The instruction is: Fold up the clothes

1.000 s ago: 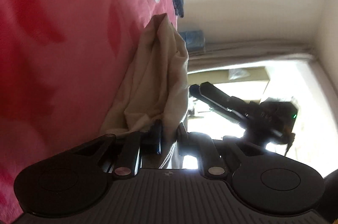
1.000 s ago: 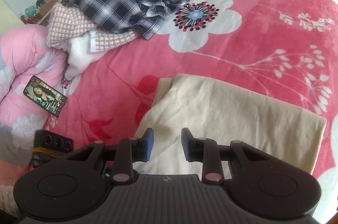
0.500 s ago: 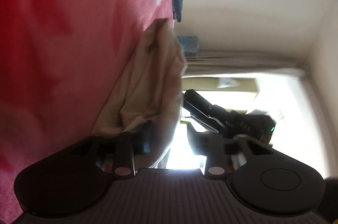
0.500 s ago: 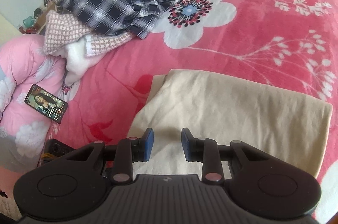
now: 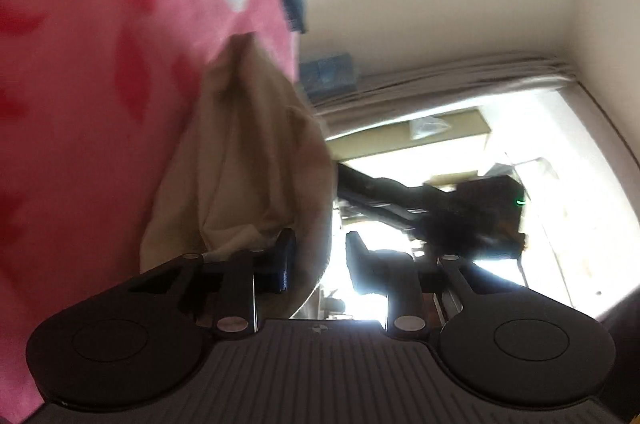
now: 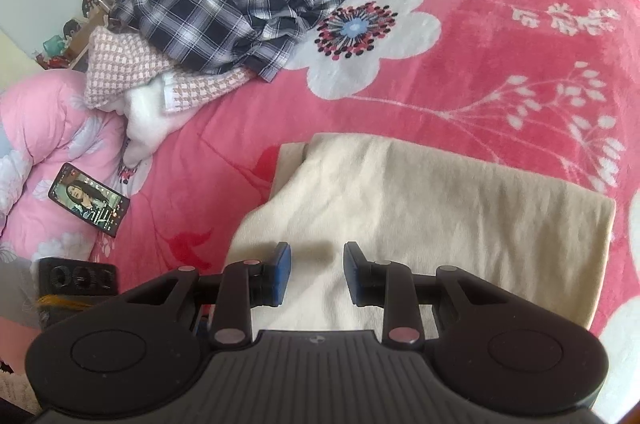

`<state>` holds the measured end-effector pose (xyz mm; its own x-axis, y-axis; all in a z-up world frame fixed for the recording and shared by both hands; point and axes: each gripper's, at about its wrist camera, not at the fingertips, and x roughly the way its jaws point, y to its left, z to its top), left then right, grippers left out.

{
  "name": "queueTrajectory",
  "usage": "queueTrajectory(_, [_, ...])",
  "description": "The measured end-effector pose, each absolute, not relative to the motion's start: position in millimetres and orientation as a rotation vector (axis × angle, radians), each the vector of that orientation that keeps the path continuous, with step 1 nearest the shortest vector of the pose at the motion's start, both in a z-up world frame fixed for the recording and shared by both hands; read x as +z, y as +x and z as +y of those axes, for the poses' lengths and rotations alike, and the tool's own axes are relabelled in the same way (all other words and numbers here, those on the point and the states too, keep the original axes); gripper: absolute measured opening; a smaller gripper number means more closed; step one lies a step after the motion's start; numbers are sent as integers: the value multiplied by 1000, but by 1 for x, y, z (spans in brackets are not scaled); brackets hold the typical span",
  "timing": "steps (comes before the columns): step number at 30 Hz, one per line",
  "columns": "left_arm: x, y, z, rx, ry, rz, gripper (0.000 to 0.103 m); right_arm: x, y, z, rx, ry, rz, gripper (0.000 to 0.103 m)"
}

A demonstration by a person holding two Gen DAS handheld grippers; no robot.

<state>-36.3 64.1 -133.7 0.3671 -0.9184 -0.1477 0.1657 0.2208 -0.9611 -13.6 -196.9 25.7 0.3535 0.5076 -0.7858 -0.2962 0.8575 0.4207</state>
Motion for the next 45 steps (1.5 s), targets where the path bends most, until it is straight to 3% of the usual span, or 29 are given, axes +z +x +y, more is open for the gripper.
queueTrajectory(3, [-117, -44, 55, -887, -884, 847, 28, 31, -13, -192, 539, 206, 1090, 47])
queueTrajectory(5, [-104, -52, 44, -898, -748, 809, 35, 34, -12, -189, 548, 197, 1088, 50])
queueTrajectory(7, [-94, -56, 34, -909, -657, 783, 36, 36, -11, -183, 559, 171, 1095, 64])
queueTrajectory(12, [-91, -66, 32, -924, -612, 758, 38, 25, -16, -139, 563, -114, 1152, 65])
queueTrajectory(14, [-88, -69, 32, -910, -590, 750, 39, 13, -23, -122, 512, -304, 1167, 63])
queueTrajectory(19, [-76, -86, 56, -886, -567, 746, 41, 0, -33, -113, 491, -437, 1192, 43])
queueTrajectory(24, [-69, -100, 78, -832, -432, 748, 42, 3, -28, -123, 472, -359, 1217, 41])
queueTrajectory(32, [-82, -100, 52, -830, -323, 774, 45, 4, -25, -124, 463, -301, 1223, 38])
queueTrajectory(39, [-89, -91, 37, -874, -270, 721, 47, 7, -25, -129, 461, -254, 1226, 28])
queueTrajectory(42, [-89, -94, 32, -910, -194, 682, 45, 9, -23, -131, 461, -220, 1226, 25])
queueTrajectory(45, [-89, -92, 35, -945, -166, 655, 32, 12, -22, -134, 458, -186, 1219, 22])
